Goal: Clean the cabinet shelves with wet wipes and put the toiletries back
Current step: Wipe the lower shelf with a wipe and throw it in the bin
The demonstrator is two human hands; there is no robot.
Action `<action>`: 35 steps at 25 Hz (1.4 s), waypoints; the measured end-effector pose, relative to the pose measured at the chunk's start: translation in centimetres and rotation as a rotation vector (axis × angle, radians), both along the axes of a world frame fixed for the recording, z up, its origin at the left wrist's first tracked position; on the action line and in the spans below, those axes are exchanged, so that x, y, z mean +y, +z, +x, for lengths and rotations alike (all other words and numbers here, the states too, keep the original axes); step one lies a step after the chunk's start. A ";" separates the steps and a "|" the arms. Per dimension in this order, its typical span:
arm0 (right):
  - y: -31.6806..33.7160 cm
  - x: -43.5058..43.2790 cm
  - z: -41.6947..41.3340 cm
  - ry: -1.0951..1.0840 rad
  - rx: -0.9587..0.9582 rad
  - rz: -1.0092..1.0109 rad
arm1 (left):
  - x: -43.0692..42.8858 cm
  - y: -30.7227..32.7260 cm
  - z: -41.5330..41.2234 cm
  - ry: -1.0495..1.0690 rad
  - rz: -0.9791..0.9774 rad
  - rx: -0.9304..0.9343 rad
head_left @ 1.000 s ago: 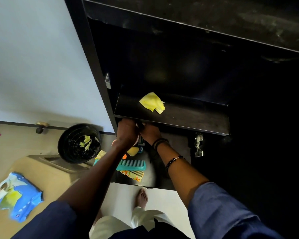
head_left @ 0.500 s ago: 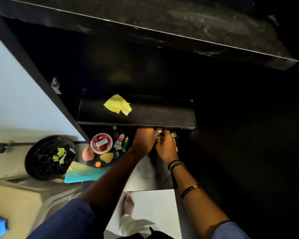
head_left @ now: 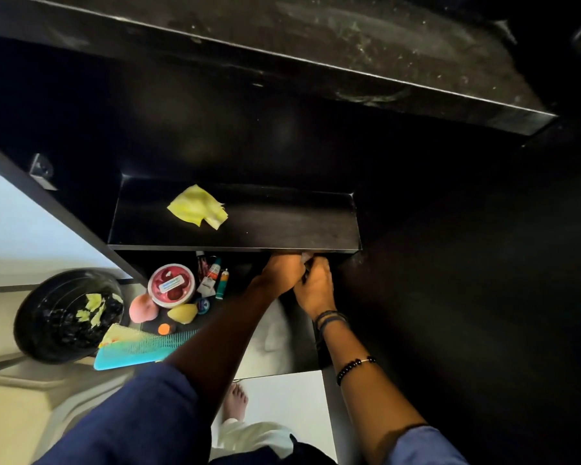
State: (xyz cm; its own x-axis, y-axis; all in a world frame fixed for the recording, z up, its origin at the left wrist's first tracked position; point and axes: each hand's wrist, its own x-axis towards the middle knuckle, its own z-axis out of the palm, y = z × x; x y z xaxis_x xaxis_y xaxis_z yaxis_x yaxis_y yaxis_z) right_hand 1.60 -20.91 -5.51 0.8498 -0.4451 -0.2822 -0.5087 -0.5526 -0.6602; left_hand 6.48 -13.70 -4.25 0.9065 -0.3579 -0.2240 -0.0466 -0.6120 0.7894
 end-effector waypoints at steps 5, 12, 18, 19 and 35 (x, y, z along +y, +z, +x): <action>-0.1 -0.2 -0.5 0.024 -0.069 -0.034 | 0.4 -1.1 -0.3 0.032 -0.010 0.021; -0.5 -0.1 -1.0 0.063 -0.114 -0.064 | 0.7 -0.1 -0.6 0.061 0.008 0.085; -0.3 2.5 -3.7 0.022 -0.248 -0.104 | 4.1 1.3 -3.5 0.084 0.033 0.004; -0.4 3.3 -4.3 0.024 -0.278 -0.094 | 5.3 1.5 -4.4 0.068 0.022 -0.028; -1.8 16.9 0.6 0.539 0.096 0.070 | 23.0 -0.1 -11.8 0.369 0.293 -0.191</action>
State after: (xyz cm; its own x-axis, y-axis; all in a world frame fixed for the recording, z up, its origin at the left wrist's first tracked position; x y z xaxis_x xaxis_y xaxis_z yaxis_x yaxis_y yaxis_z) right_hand 2.21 -4.02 -7.28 0.9213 0.0687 -0.3827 -0.2254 -0.7075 -0.6697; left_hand -5.36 9.29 -4.31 0.9953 0.0465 -0.0850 0.0874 -0.8092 0.5809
